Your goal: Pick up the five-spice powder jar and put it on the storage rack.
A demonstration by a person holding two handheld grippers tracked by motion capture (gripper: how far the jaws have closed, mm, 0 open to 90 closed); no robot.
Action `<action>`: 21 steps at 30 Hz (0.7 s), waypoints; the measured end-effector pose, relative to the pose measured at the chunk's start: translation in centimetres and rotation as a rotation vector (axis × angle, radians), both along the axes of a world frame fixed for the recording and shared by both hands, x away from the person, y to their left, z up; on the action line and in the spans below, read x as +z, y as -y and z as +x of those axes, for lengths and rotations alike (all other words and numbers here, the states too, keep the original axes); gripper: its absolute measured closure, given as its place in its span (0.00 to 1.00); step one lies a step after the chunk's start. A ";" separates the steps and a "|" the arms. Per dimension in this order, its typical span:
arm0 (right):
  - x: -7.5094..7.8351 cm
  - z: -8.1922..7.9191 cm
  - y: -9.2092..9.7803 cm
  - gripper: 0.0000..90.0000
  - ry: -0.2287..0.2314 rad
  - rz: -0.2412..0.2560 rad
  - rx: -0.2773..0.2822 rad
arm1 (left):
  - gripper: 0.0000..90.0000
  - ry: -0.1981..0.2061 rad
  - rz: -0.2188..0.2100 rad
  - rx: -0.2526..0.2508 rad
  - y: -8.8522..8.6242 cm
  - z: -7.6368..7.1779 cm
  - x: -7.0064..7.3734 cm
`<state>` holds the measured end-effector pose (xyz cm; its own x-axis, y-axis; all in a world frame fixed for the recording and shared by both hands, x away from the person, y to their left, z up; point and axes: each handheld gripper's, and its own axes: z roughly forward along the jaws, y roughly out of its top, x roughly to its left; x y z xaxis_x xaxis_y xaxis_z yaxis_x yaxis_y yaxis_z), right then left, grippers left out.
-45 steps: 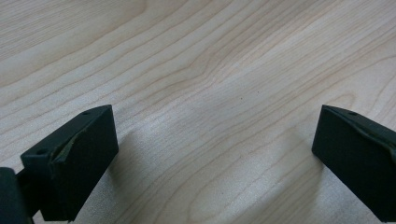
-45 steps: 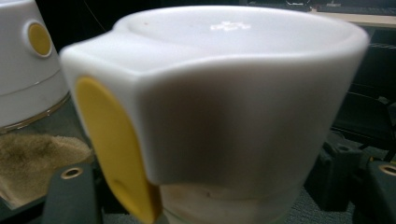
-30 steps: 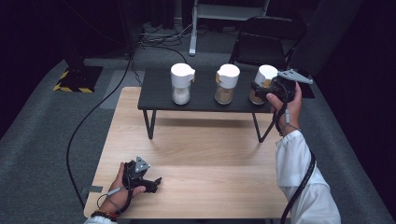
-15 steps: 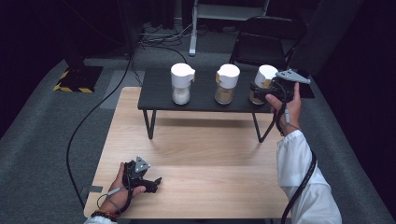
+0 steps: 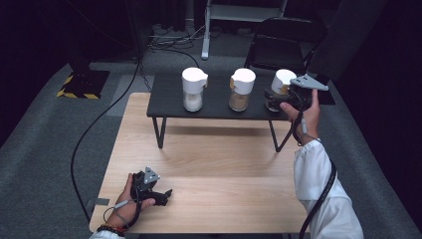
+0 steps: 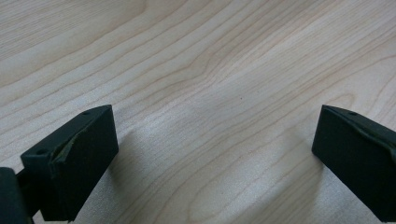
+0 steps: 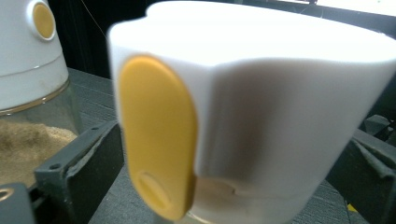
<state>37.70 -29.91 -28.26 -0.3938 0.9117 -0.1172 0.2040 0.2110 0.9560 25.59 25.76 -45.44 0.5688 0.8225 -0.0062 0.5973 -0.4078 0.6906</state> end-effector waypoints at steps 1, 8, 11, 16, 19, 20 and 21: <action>0.0 -0.1 -0.1 0.03 0.001 -0.002 -0.004 | 0.00 0.001 0.002 -0.001 0.0 0.0 0.0; -0.3 -1.1 -0.2 0.02 0.027 -0.015 -0.008 | 0.00 0.001 0.002 -0.001 0.0 0.0 0.0; -0.4 -1.5 -0.1 0.02 0.039 -0.018 -0.001 | 0.00 0.001 0.002 -0.001 0.0 0.0 0.0; -0.7 -2.2 0.0 0.01 0.066 -0.022 -0.009 | 0.00 0.001 0.002 -0.001 0.0 0.0 0.0; -1.0 -2.6 0.0 0.02 0.085 -0.030 -0.014 | 0.00 0.000 0.000 0.000 0.0 0.0 0.0; -1.0 -2.8 0.0 0.01 0.089 -0.033 -0.016 | 0.00 0.000 0.000 0.000 0.0 0.0 0.0; -1.1 -2.9 0.1 0.01 0.092 -0.036 -0.013 | 0.00 0.000 0.000 0.000 0.0 0.0 0.0</action>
<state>34.80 -29.99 -29.36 -0.3676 0.9114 -0.1851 0.1185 0.2433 0.9627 25.58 25.76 -45.45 0.5685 0.8227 -0.0059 0.5971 -0.4077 0.6909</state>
